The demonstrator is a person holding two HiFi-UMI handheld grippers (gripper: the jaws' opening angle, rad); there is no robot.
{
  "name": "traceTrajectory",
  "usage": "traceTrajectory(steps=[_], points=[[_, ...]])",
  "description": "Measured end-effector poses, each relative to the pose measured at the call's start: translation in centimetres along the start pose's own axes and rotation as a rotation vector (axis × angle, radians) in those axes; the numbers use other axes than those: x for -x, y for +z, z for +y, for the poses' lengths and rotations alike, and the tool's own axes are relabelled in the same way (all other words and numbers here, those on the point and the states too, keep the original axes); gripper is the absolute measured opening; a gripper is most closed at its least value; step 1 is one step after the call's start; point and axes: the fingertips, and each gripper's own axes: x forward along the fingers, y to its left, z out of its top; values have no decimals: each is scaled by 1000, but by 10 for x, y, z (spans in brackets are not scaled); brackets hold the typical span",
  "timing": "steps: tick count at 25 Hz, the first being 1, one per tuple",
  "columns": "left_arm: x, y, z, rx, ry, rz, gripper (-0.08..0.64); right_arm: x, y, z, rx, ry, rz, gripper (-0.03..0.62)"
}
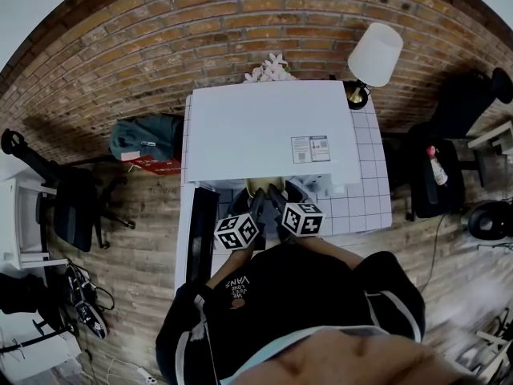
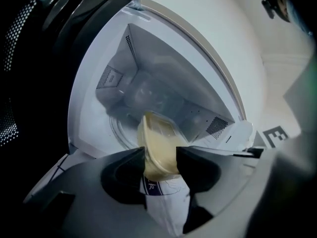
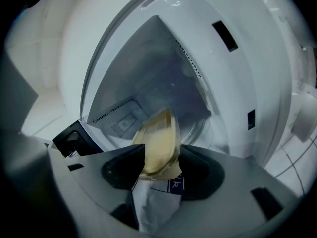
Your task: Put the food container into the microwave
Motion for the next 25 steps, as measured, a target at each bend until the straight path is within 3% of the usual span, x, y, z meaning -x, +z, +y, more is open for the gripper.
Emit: traceTrajectory(steps=[25], points=[[-27, 22, 8, 6, -11, -48, 193, -27, 24, -6, 5, 31, -26, 201]])
